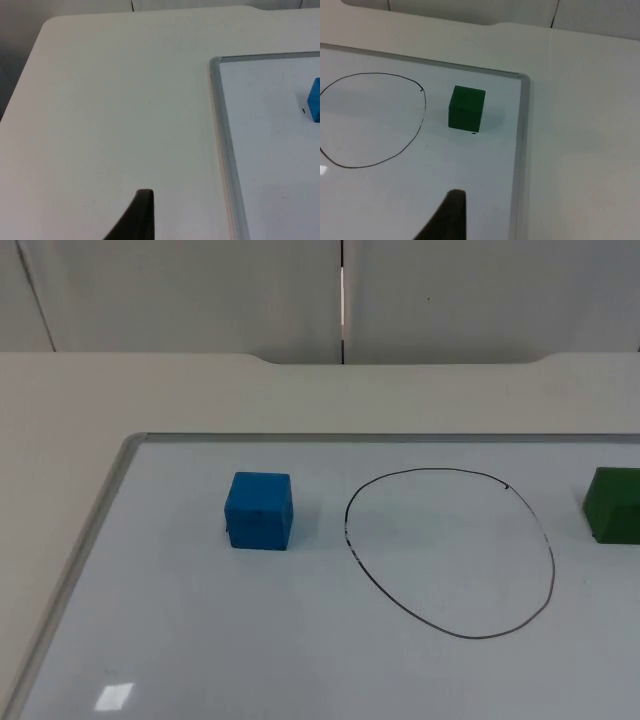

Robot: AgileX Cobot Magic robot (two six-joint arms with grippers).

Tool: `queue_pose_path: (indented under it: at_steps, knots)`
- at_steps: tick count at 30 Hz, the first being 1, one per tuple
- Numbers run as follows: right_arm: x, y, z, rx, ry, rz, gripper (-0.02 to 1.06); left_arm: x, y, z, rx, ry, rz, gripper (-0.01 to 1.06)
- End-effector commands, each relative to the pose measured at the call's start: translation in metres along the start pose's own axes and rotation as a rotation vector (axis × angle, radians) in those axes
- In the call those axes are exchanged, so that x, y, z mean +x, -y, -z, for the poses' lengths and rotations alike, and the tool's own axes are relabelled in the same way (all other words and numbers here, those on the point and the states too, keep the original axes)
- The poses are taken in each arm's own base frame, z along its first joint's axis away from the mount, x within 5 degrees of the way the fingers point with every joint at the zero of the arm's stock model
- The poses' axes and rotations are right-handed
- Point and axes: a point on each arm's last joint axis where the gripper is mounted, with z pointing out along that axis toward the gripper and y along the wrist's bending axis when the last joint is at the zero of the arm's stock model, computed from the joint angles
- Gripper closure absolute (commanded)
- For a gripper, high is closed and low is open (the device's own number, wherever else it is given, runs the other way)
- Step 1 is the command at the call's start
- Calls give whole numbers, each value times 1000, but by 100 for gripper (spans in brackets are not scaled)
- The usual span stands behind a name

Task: Push the two cubes into the marked area.

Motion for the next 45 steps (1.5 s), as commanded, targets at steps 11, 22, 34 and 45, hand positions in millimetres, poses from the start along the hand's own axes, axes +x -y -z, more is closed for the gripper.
queue_pose_path:
  at_steps: [11, 22, 34, 45]
  knots:
    - [2, 0, -1, 5, -2, -5, -1, 0, -1, -1, -10, 6, -4, 0]
    - [2, -1, -1, -4, -3, -20, -1, 0, -1, -1, -10, 6, -4, 0]
    - [2, -1, -1, -4, -3, -60, -1, 0, 2, -1, 19, 7, 12, 0]
    - [2, -1, -1, -4, -3, -60, -1, 0, 2, 0, 19, 11, 12, 0]
